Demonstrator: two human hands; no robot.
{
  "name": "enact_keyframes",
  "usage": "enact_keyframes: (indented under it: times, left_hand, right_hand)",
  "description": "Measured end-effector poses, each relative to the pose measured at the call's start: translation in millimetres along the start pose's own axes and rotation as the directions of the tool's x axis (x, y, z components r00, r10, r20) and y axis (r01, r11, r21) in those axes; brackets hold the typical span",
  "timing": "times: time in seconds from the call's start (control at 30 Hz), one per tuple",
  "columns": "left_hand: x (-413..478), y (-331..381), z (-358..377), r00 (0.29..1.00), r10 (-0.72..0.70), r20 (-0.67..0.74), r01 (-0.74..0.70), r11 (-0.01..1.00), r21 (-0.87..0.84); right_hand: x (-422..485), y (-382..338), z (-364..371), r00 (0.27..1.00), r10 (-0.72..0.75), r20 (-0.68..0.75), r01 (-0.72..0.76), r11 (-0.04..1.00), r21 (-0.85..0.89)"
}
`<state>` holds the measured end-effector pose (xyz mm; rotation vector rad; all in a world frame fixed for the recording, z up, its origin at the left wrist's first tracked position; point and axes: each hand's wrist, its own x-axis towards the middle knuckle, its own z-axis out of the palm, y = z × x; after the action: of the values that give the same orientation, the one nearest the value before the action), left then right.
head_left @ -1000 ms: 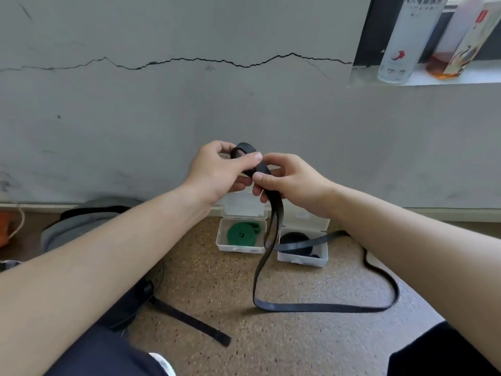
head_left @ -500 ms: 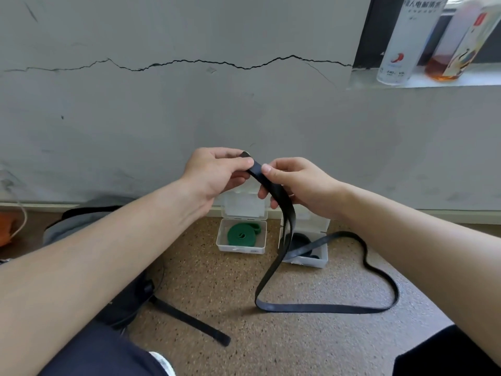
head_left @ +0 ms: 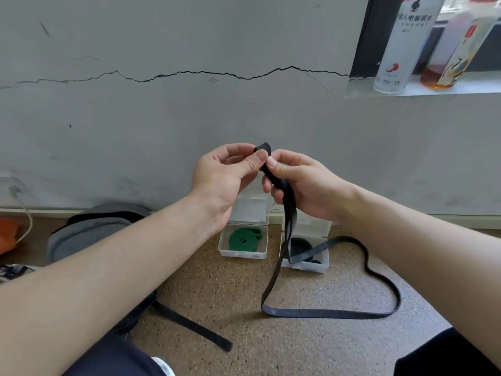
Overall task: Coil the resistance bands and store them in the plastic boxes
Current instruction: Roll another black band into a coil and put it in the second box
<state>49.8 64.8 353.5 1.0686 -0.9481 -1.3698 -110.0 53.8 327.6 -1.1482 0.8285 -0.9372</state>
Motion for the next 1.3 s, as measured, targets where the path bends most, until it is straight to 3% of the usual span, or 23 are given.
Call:
enact_keyframes:
  times: [0.2, 0.43, 0.53, 0.67, 0.83, 0.9, 0.97, 1.07, 1.17, 1.23, 1.3]
  left_hand:
    - [-2.9, -2.2, 1.4, 0.942, 0.313, 0.123, -0.335, 0.899, 0.281]
    - [-4.1, 7.2, -4.7, 0.858, 0.412, 0.307, -0.507, 0.776, 0.376]
    - [-1.2, 16.6, -12.3, 0.814, 0.410, 0.412, -0.579, 0.632, 0.515]
    - [4.8, 21.1, -23.5, 0.702, 0.388, 0.597, -0.710, 0.312, 0.632]
    - [9.1, 22.1, -24.0, 0.634, 0.367, 0.681, -0.764, 0.163, 0.624]
    - [7.4, 22.1, -22.2, 0.652, 0.362, 0.666, -0.751, 0.189, 0.633]
    - [6.1, 22.1, -20.1, 0.717, 0.358, 0.599, -0.696, 0.304, 0.651]
    - [2.4, 20.0, -15.7, 0.851, 0.318, 0.418, -0.511, 0.684, 0.520]
    - [-4.2, 10.6, -8.2, 0.939, 0.202, 0.277, -0.257, 0.950, 0.177]
    - [-6.7, 6.0, -1.9, 0.967, 0.108, 0.229, -0.104, 0.994, -0.032]
    - [-5.0, 5.4, 1.5, 0.971, 0.133, 0.200, -0.135, 0.991, -0.007]
  right_hand:
    - [-3.6, -1.4, -0.4, 0.999, 0.038, 0.025, -0.040, 0.998, 0.057]
    - [-8.9, -6.0, -10.3, 0.986, 0.108, 0.124, -0.109, 0.994, 0.002]
    - [-9.1, -6.7, -14.6, 0.976, 0.178, 0.121, -0.162, 0.978, -0.132]
    - [-10.0, -10.1, -18.2, 0.971, 0.219, 0.101, -0.197, 0.963, -0.185]
    - [-9.9, -7.5, -16.5, 0.983, 0.172, 0.063, -0.156, 0.967, -0.204]
    - [-9.1, -5.0, -15.9, 0.988, 0.146, 0.054, -0.131, 0.969, -0.210]
    - [-8.3, -4.8, -14.6, 0.993, 0.101, 0.060, -0.088, 0.980, -0.179]
    - [-6.5, -6.9, -11.2, 0.998, 0.028, 0.058, -0.024, 0.998, -0.063]
    - [-6.0, -8.0, -3.0, 0.999, 0.003, 0.051, -0.008, 0.995, 0.104]
    - [-6.4, -8.8, 2.1, 1.000, 0.015, 0.023, -0.019, 0.984, 0.175]
    - [-6.8, -9.2, 4.6, 1.000, 0.020, 0.008, -0.021, 0.980, 0.199]
